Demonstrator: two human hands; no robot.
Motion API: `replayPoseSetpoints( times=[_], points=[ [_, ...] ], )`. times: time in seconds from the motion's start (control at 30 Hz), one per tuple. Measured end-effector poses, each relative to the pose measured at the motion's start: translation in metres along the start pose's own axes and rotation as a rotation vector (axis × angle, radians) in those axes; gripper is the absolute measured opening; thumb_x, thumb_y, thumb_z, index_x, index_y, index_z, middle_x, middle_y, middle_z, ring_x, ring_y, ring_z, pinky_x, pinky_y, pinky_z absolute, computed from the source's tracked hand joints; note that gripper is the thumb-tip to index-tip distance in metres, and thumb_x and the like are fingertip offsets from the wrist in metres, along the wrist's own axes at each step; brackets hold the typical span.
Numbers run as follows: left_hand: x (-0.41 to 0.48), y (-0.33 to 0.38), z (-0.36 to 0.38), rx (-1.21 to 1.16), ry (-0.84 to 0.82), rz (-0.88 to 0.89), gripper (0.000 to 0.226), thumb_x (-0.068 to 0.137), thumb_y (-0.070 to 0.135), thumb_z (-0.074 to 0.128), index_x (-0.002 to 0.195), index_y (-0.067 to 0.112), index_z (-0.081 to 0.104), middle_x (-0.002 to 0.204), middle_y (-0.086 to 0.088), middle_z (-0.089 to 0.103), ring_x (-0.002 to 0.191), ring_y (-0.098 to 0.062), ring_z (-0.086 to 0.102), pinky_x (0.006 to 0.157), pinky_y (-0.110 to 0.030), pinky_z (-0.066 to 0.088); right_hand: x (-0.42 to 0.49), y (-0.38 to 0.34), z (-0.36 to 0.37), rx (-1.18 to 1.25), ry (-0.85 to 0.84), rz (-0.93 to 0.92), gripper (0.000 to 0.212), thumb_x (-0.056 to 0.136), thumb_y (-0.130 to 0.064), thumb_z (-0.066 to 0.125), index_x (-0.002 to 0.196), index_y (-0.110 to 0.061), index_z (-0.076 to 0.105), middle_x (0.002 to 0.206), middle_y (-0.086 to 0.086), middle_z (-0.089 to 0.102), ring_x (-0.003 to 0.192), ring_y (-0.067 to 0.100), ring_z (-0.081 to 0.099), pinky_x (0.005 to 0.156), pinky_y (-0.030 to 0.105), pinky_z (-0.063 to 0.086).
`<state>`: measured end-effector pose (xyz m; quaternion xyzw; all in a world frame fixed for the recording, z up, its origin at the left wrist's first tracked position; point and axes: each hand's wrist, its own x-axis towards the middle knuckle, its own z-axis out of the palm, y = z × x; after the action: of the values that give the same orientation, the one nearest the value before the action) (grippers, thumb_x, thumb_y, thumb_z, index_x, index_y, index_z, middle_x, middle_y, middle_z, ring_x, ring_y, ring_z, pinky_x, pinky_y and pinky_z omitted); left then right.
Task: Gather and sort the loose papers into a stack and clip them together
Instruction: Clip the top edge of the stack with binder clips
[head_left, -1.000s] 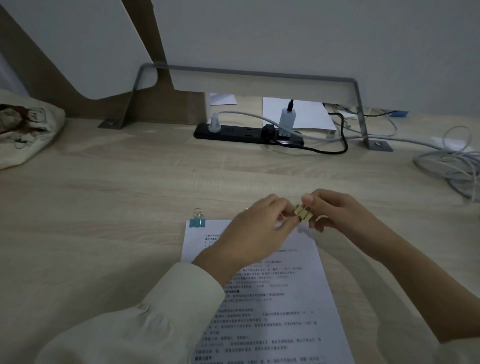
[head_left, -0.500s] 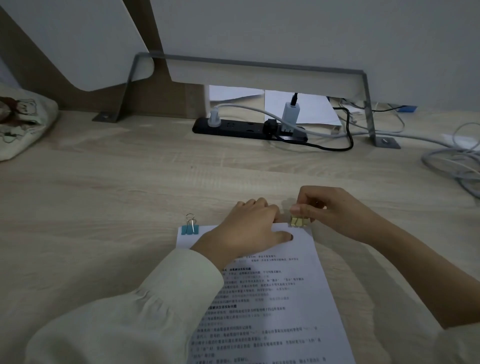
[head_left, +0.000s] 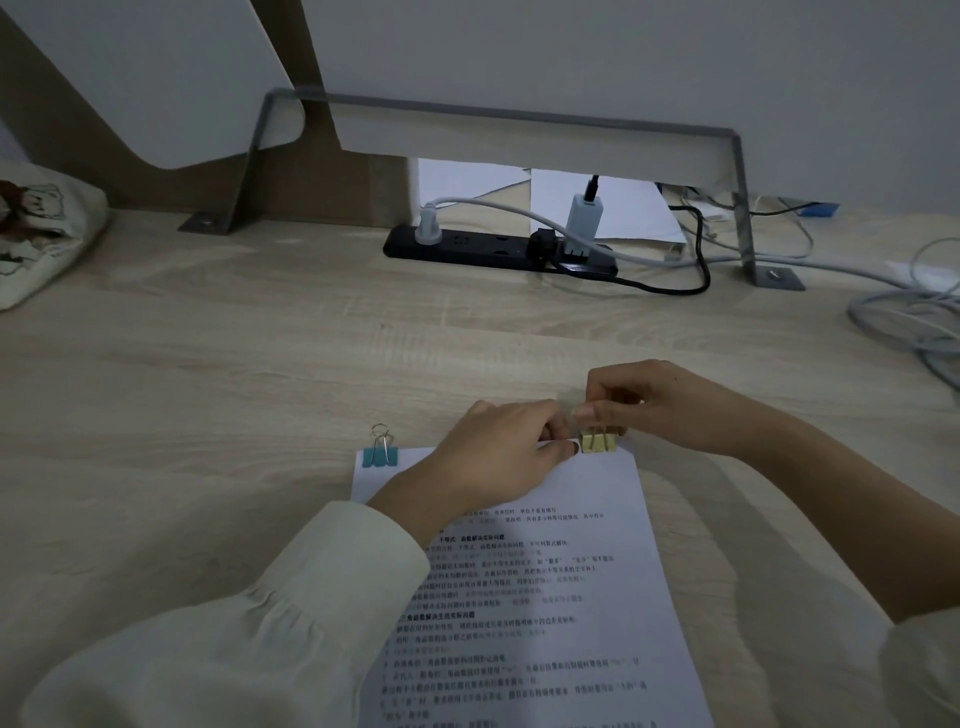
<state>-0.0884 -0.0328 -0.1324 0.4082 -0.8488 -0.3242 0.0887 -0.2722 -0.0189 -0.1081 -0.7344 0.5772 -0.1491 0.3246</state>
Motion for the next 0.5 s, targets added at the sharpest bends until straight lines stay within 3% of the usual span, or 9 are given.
replayPoseSetpoints(
  times=[0.13,0.27,0.37,0.43,0.5],
  points=[
    [0.0,-0.001,0.0,-0.003,0.003,0.008,0.023,0.094,0.034,0.048,0.105,0.016,0.058,0.1,0.003,0.064,0.099,-0.017,0.058,0.092,-0.028,0.033,0.002,0.003,-0.001,0.075,-0.08,0.059,0.032,0.087,-0.034,0.058,0.059,-0.02,0.05,0.054,-0.012,0.046,0.053,0.001,0.038,0.054,0.012,0.033],
    [-0.001,-0.001,0.0,-0.029,-0.002,0.014,0.022,0.093,0.034,0.049,0.103,0.017,0.059,0.097,0.007,0.061,0.101,-0.016,0.058,0.098,-0.031,0.034,0.001,0.003,0.0,0.107,-0.107,0.12,0.034,0.085,-0.042,0.056,0.061,-0.018,0.051,0.055,-0.013,0.046,0.054,0.002,0.039,0.059,0.017,0.032],
    [-0.001,0.0,-0.001,-0.053,0.003,0.02,0.02,0.093,0.034,0.049,0.101,0.018,0.058,0.094,0.011,0.057,0.102,-0.014,0.057,0.099,-0.032,0.035,-0.005,-0.003,0.002,0.12,-0.058,0.15,0.054,0.071,-0.06,0.052,0.075,-0.007,0.059,0.069,0.0,0.058,0.064,0.012,0.05,0.066,0.026,0.039],
    [-0.002,0.0,-0.003,-0.074,0.022,0.027,0.019,0.093,0.033,0.049,0.099,0.018,0.058,0.09,0.014,0.057,0.1,-0.012,0.057,0.098,-0.032,0.037,-0.018,-0.006,0.004,0.208,0.024,0.191,0.065,0.068,-0.07,0.053,0.091,-0.011,0.065,0.089,0.006,0.068,0.08,0.022,0.062,0.078,0.031,0.048],
    [-0.004,0.0,-0.006,-0.098,0.053,0.038,0.017,0.093,0.033,0.049,0.096,0.019,0.058,0.086,0.016,0.056,0.095,-0.01,0.056,0.098,-0.033,0.038,-0.04,-0.009,0.01,0.405,0.064,0.223,0.065,0.065,-0.074,0.055,0.096,-0.018,0.066,0.094,0.002,0.071,0.087,0.019,0.067,0.087,0.036,0.052]
  ],
)
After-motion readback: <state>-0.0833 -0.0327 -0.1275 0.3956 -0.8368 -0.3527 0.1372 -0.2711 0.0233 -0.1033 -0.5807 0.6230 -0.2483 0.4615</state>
